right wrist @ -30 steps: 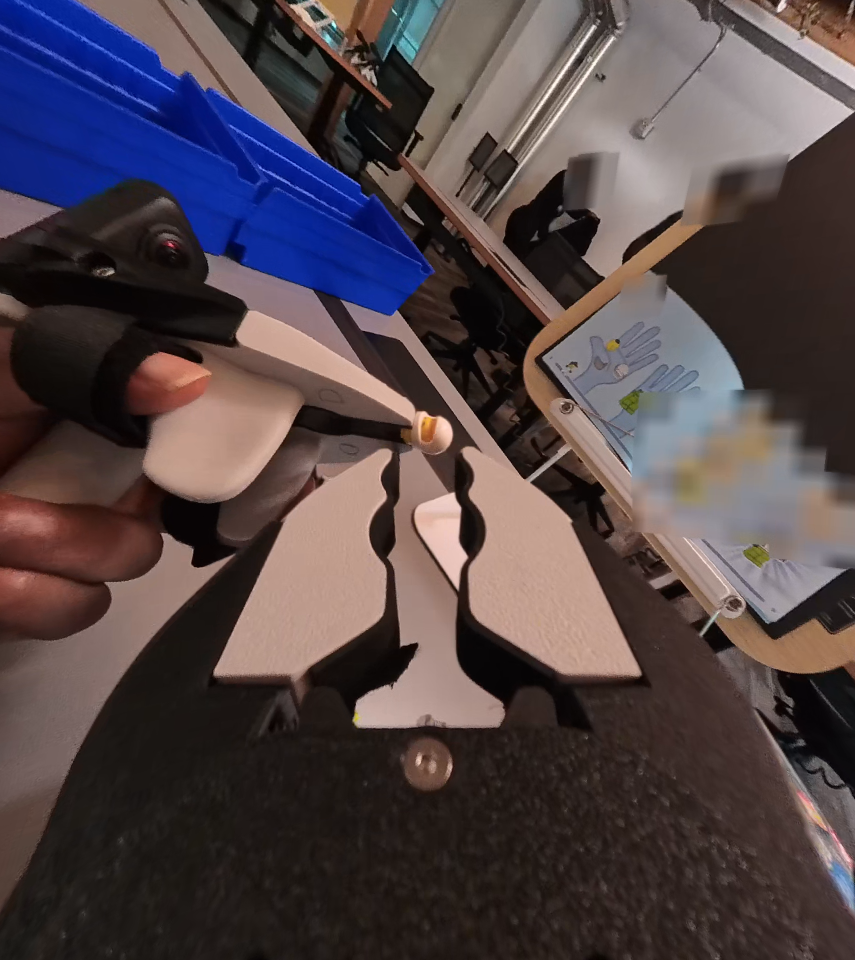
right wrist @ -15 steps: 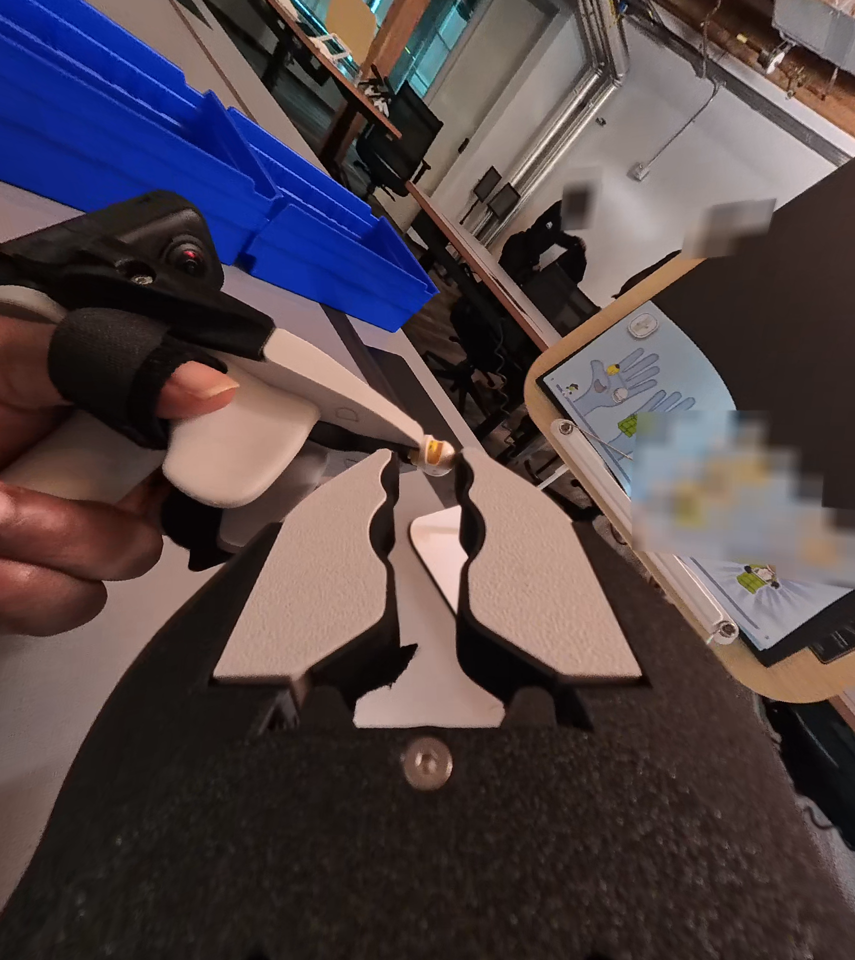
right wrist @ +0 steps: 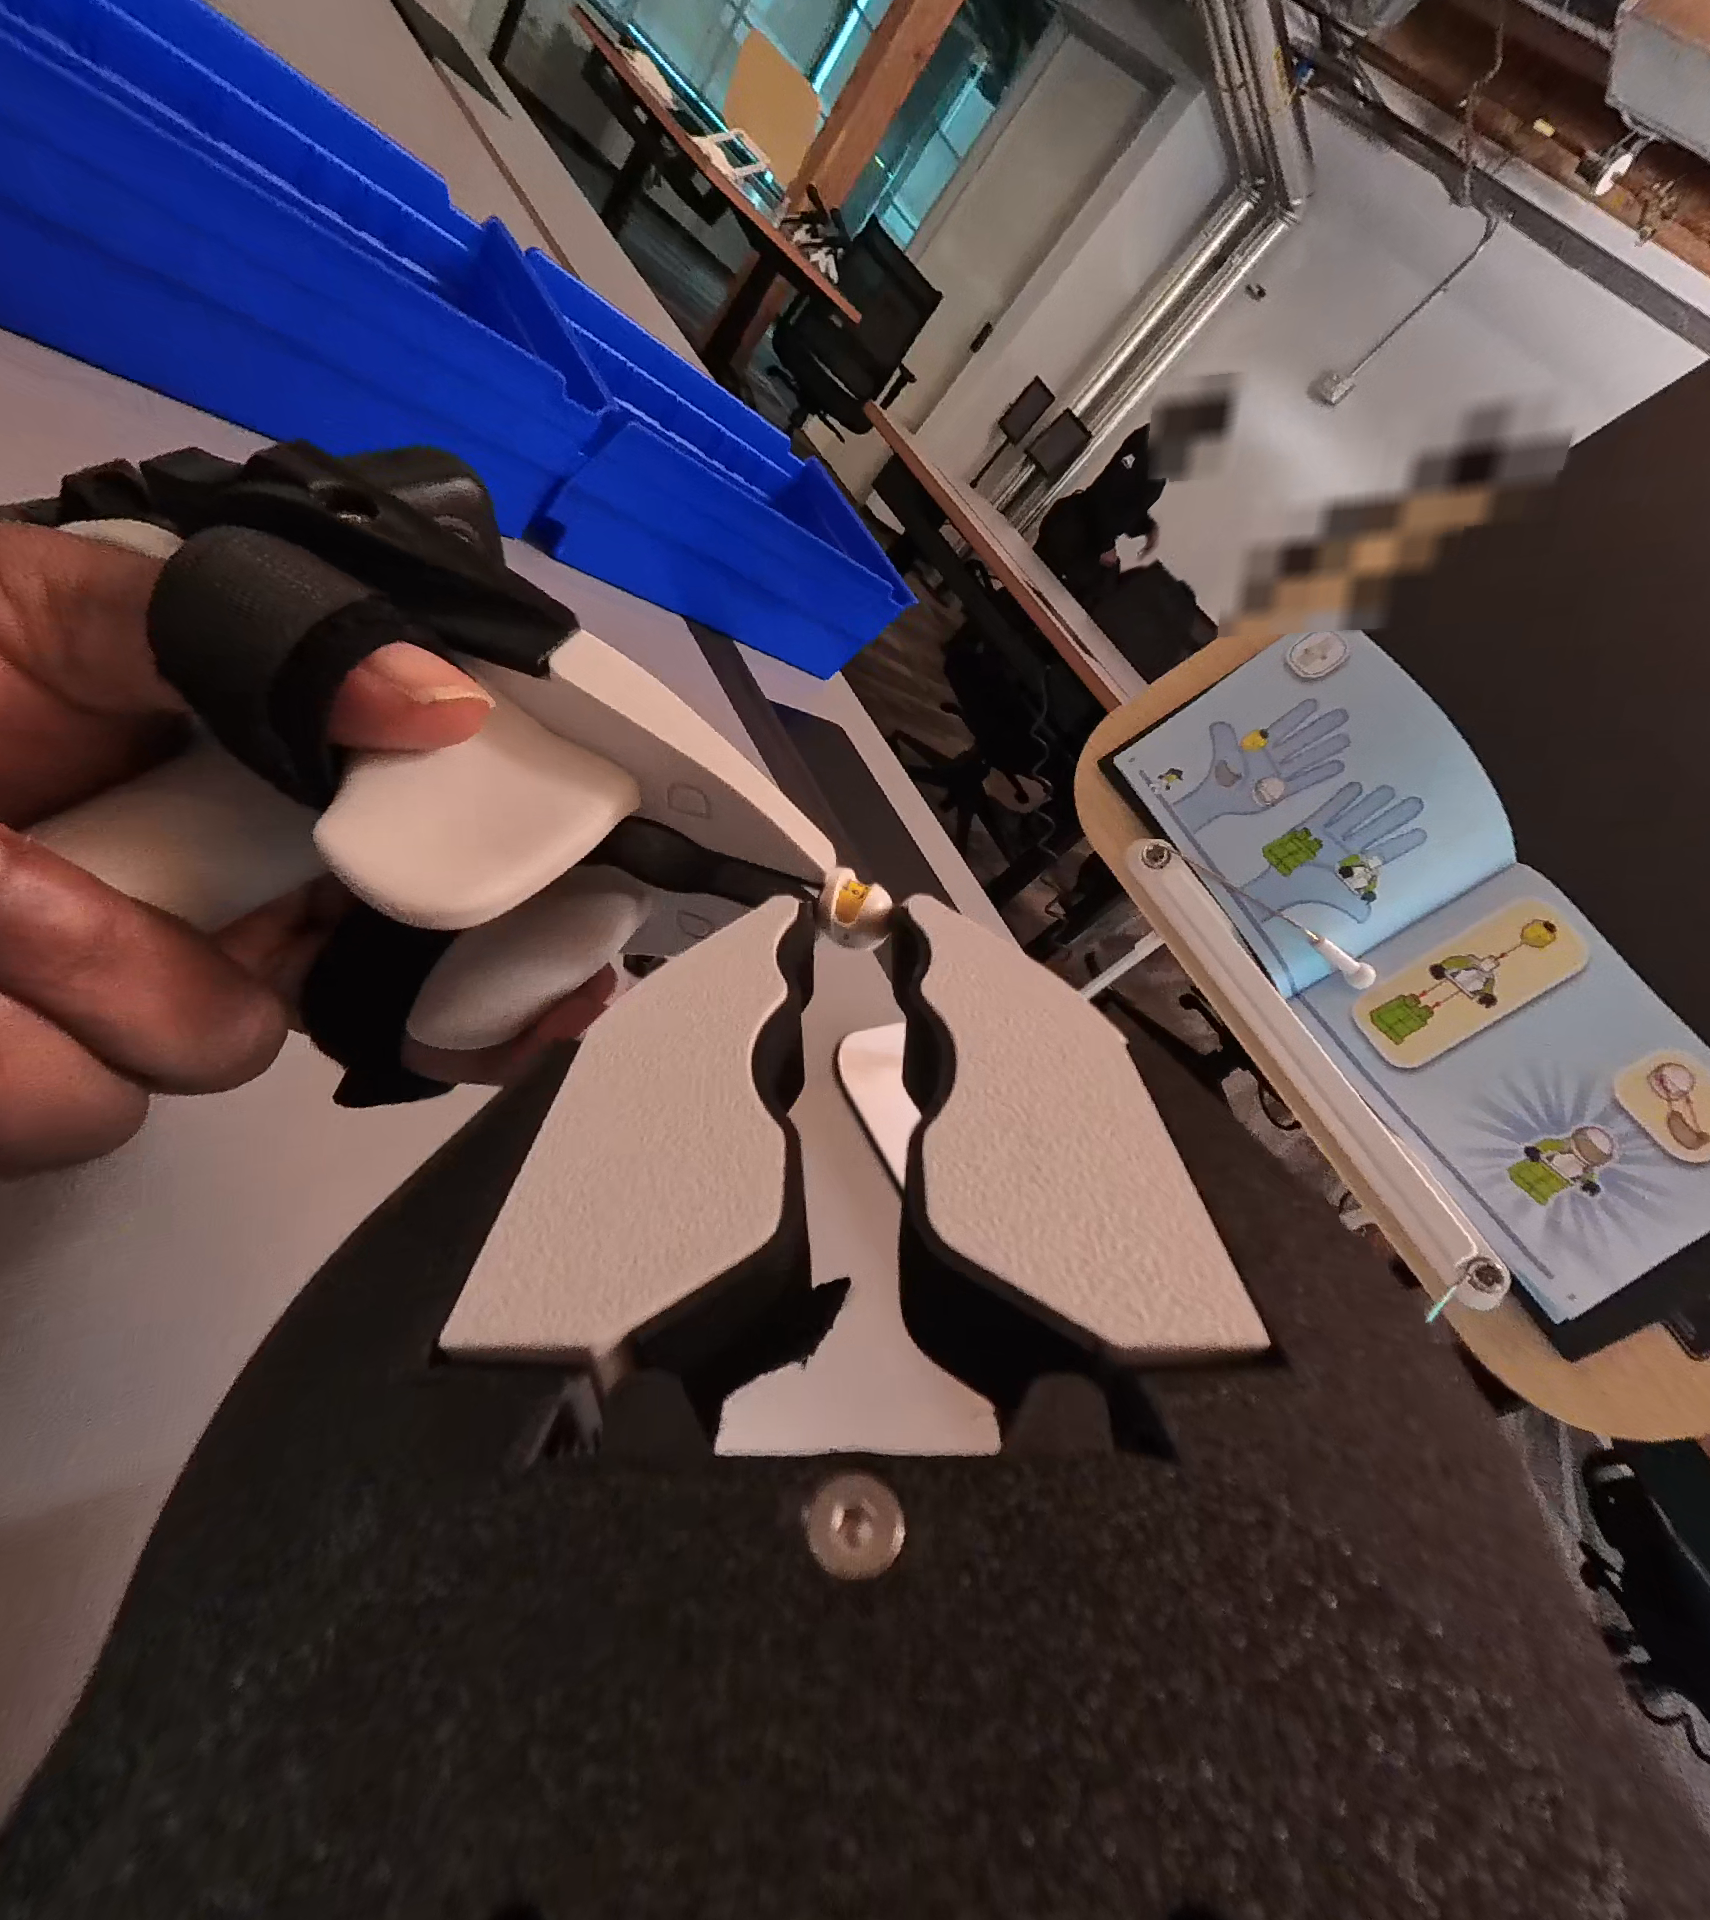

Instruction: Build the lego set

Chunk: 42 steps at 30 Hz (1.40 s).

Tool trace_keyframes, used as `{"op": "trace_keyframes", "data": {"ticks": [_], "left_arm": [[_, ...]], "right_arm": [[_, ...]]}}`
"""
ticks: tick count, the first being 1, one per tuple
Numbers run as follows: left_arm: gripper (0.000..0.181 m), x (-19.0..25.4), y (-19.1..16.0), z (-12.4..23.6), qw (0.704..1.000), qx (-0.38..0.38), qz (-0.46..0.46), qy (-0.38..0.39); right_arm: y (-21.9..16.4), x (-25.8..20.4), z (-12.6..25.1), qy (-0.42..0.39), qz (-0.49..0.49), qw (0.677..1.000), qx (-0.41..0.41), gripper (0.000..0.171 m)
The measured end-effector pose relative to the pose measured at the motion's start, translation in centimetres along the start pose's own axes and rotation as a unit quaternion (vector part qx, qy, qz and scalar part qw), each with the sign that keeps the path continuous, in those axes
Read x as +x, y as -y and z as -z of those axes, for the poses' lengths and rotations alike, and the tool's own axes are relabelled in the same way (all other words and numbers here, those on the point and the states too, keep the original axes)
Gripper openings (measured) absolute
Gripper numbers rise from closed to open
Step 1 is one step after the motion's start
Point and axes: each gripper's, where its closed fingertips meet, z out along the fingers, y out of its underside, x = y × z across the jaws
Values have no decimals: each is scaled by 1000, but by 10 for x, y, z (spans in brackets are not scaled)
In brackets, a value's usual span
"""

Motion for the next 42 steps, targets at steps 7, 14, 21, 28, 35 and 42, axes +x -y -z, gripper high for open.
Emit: {"op": "trace_keyframes", "data": {"ticks": [7,14,21,28,35,42], "left_arm": [[9,0,-7,-2,999,-24,-25,2],[16,-5,-16,-3,995,-77,-62,29],[22,-3,-56,-4,979,-205,-22,5],[24,-1,-90,-3,959,-279,36,-24],[14,-5,-104,-1,951,-303,49,-24],[13,-11,-107,1,948,-310,68,-17]], "right_arm": [[-5,2,9,21,-31,999,26,14],[-5,2,31,89,-65,990,88,14],[-4,-16,65,248,-68,958,131,14],[-13,-30,87,362,-34,924,114,13],[-22,-44,92,427,4,900,86,13],[-27,-48,94,462,-4,883,80,13]]}}
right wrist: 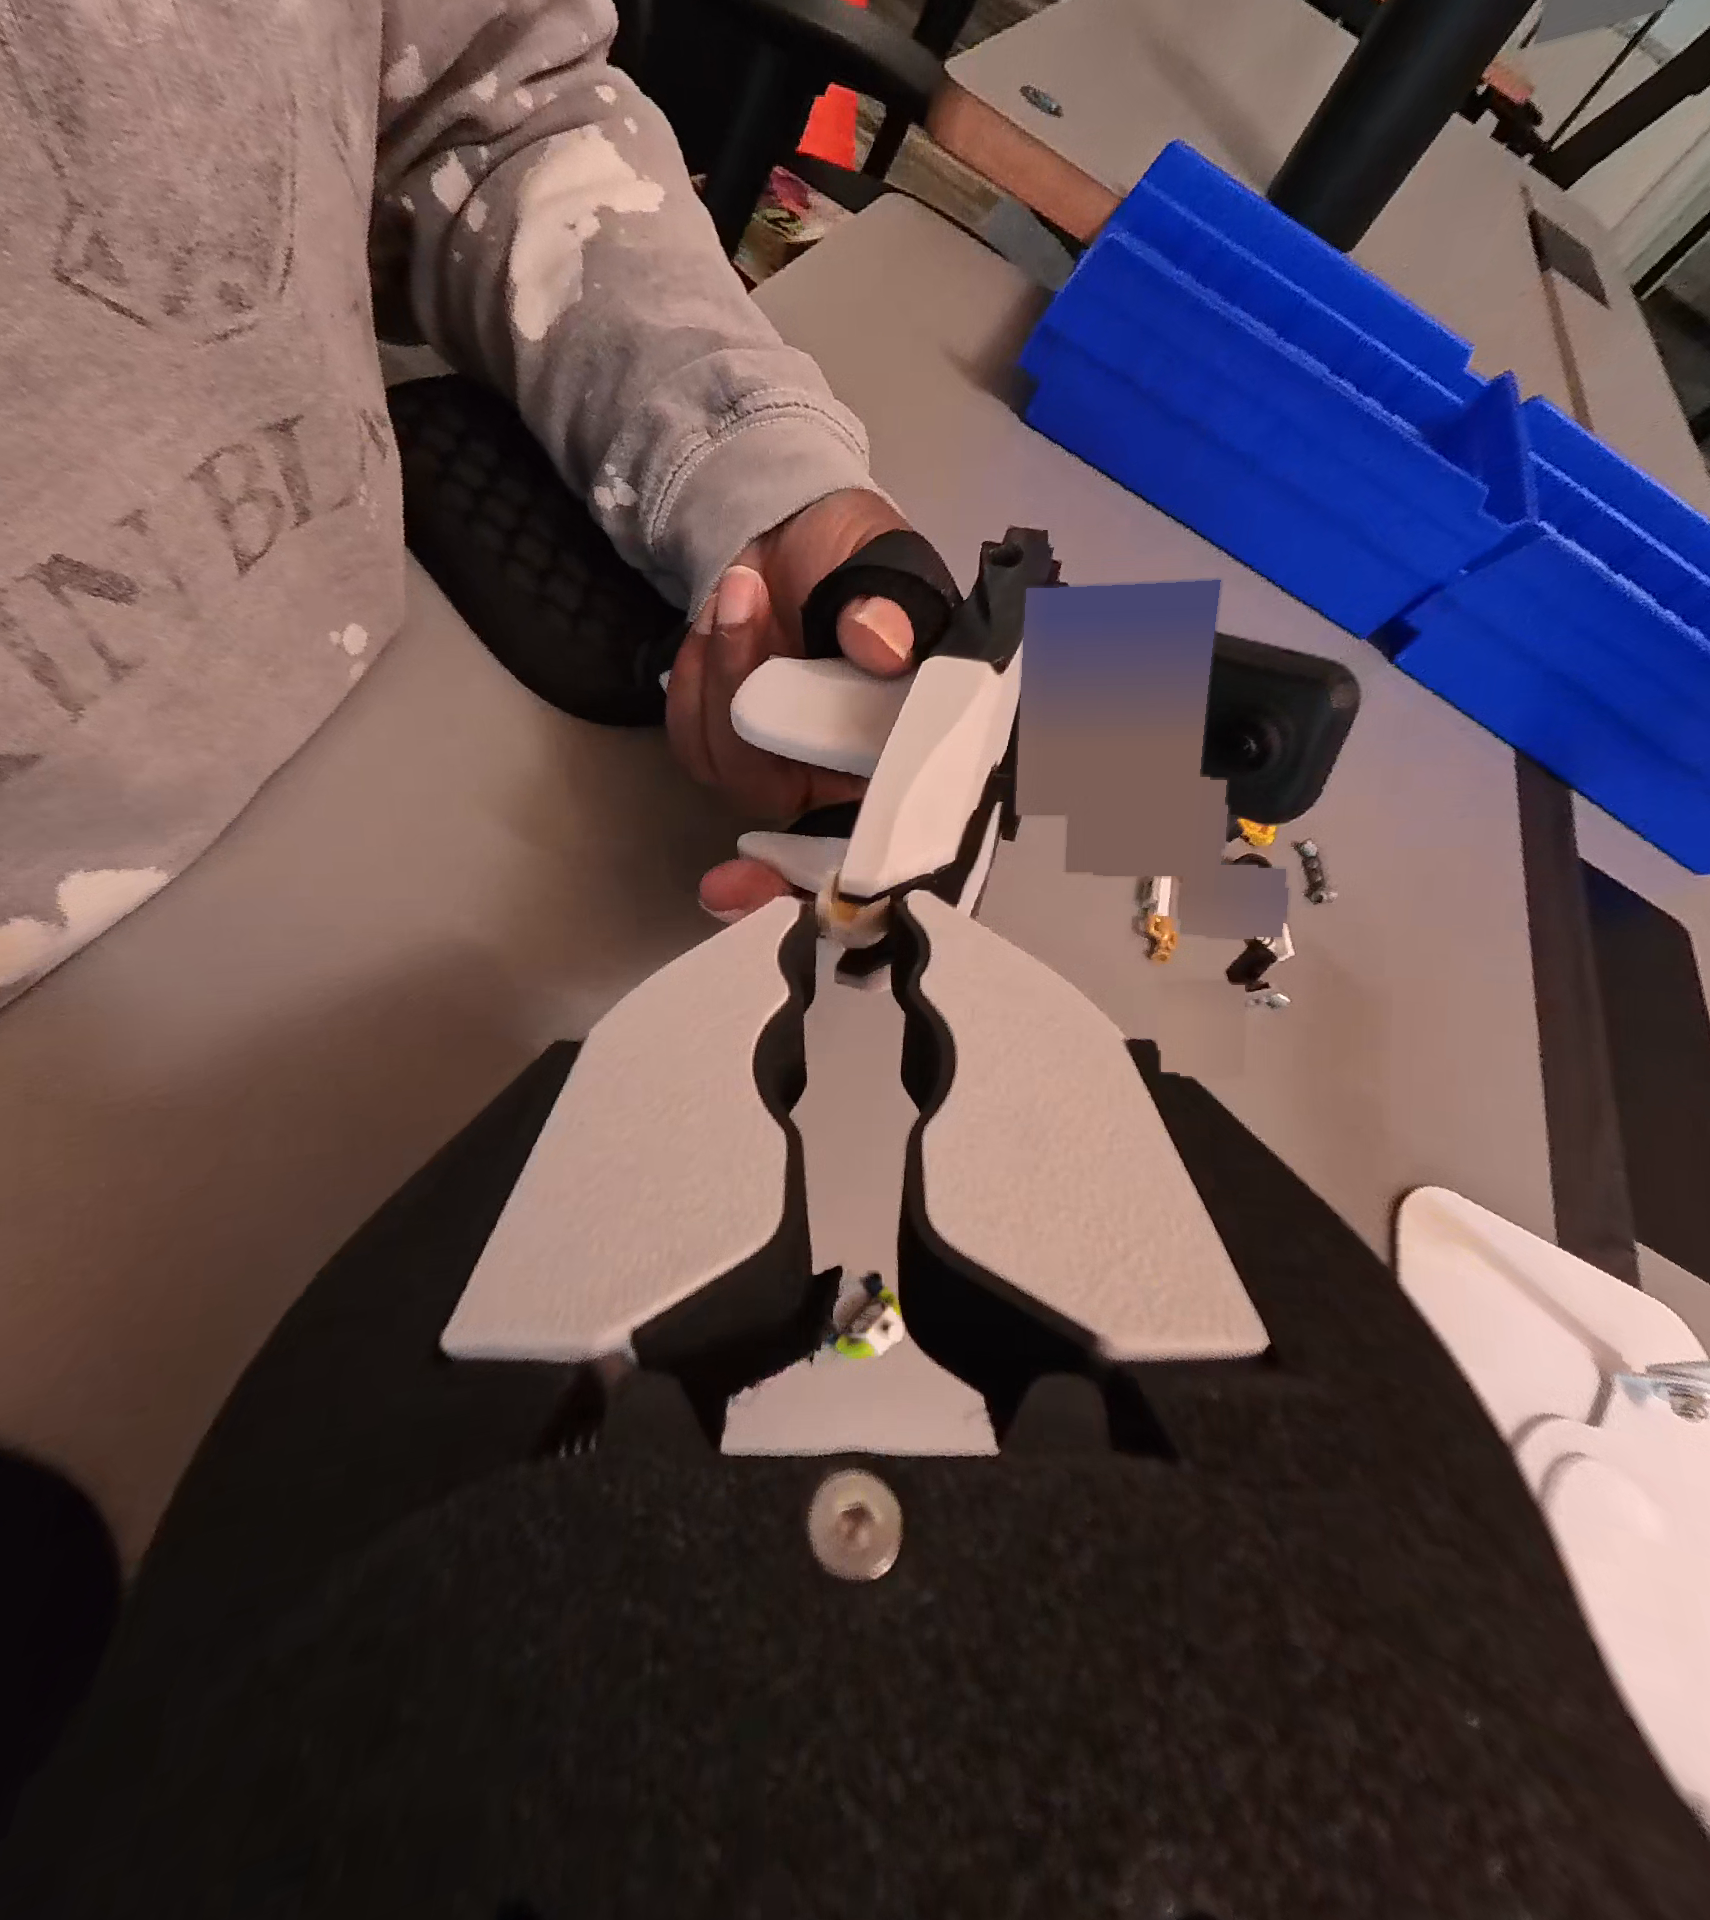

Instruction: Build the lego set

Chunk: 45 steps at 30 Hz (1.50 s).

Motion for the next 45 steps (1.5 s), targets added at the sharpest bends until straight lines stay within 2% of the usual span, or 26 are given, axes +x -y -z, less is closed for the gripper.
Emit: {"op": "trace_keyframes", "data": {"ticks": [9,16,24,28,32,34,45], "left_arm": [[13,-7,0,1,1000,7,23,5],[12,-16,5,2,998,36,54,9],[13,-26,20,8,993,90,76,15],[13,-30,26,12,990,110,83,18],[13,-33,28,13,990,112,81,22],[13,-34,27,13,991,110,77,25],[13,-33,23,12,994,91,46,38]], "right_arm": [[-6,0,2,30,-56,997,41,13],[-15,4,2,33,-70,996,39,13],[-26,18,2,-9,-98,994,56,14],[-31,21,0,-22,-111,992,56,20],[-33,24,-3,-32,-119,991,57,19],[-33,26,-4,-37,-121,990,58,14],[-32,23,-4,-36,-99,993,59,13]]}}
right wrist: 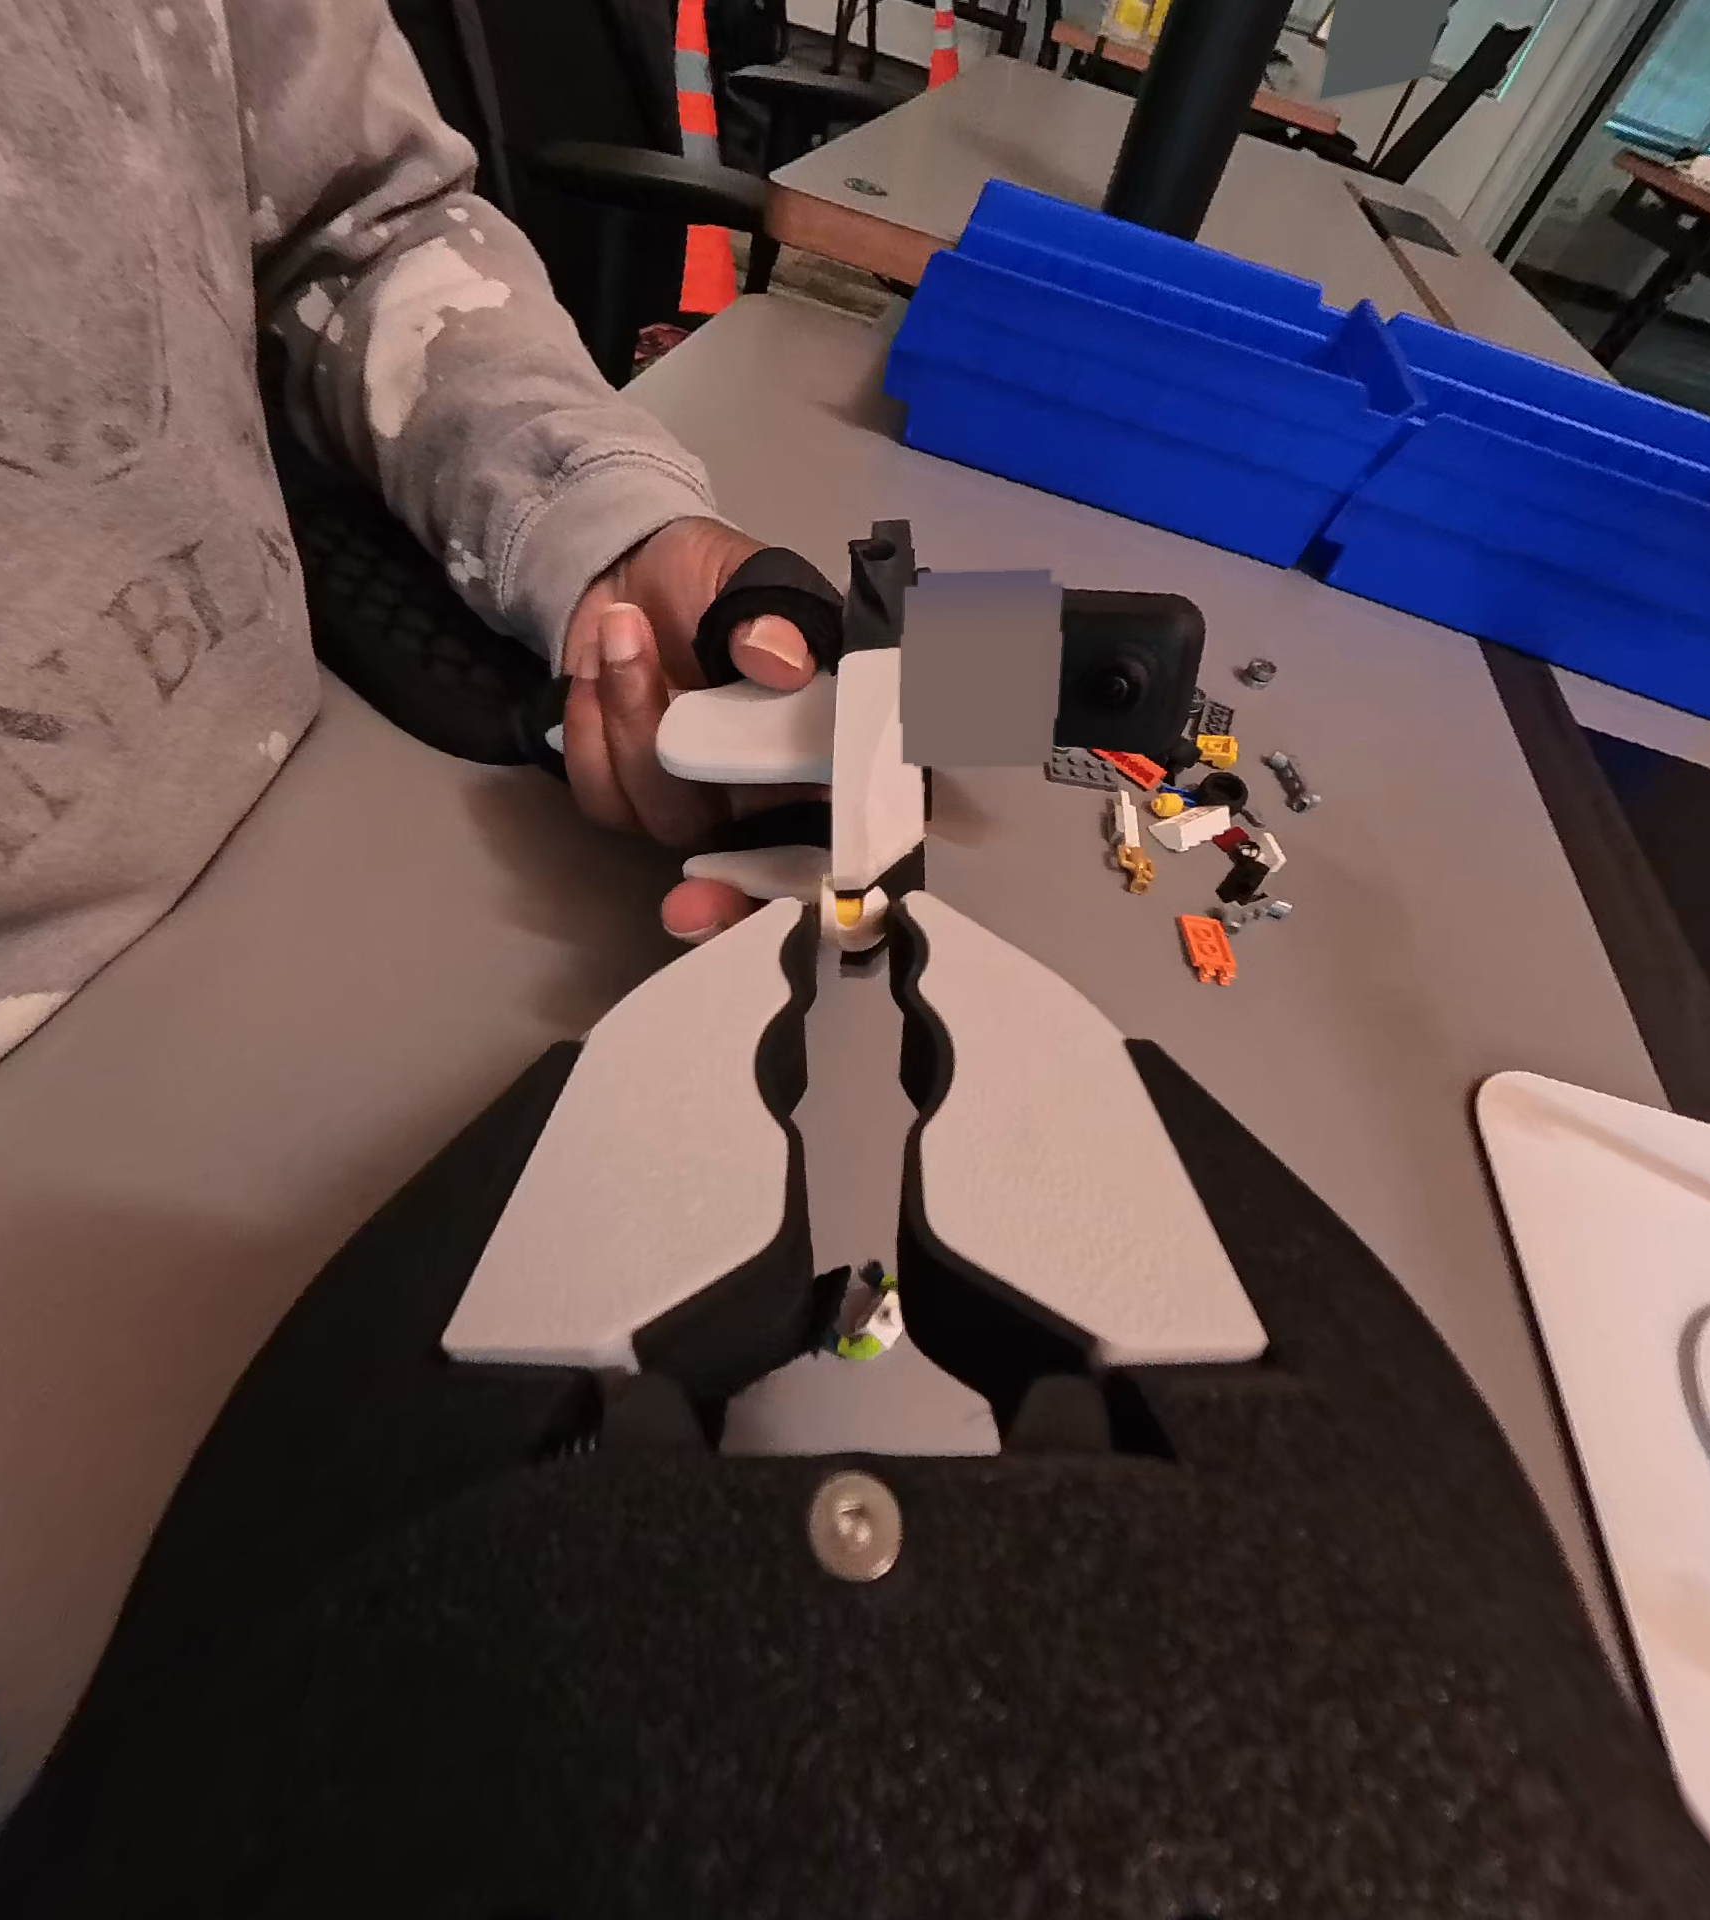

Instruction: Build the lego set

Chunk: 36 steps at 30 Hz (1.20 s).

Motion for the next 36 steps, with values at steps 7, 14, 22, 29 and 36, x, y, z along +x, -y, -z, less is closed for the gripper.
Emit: {"op": "trace_keyframes", "data": {"ticks": [7,14,22,29,36], "left_arm": [[12,3,32,20,997,68,-37,15],[13,-4,52,39,991,94,-77,56],[12,-7,48,38,985,65,-135,86],[13,-9,44,36,983,55,-146,95],[12,-11,39,33,982,36,-158,101]], "right_arm": [[-9,28,40,-86,-77,993,-11,19],[-86,13,52,-149,-151,966,-146,16],[-113,6,17,-160,-207,944,-200,16],[-116,10,5,-151,-217,938,-225,9],[-111,0,-1,-98,-197,941,-257,8]]}}
